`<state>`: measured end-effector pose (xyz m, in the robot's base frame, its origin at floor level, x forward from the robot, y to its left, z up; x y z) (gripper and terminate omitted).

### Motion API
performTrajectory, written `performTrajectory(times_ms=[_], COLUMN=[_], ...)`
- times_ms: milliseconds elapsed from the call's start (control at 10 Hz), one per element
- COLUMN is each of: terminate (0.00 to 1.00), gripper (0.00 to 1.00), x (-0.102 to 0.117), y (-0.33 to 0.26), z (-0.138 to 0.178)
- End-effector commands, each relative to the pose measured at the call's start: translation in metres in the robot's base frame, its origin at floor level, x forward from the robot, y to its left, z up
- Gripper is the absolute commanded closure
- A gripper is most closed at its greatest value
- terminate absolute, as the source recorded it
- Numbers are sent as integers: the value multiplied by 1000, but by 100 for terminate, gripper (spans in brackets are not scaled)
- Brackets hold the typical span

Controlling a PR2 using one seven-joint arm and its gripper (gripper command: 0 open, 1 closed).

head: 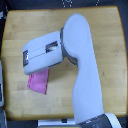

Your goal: Folding a cloth

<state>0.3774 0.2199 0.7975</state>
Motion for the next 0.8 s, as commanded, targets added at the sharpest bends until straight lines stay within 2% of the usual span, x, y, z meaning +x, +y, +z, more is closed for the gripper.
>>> performTrajectory(times_ms=[0,200,500,700], terminate=[0,0,0,0], gripper=[0,0,0,0], x=[48,67,81,86], y=[-5,-12,-24,-35], z=[78,106,126,127])
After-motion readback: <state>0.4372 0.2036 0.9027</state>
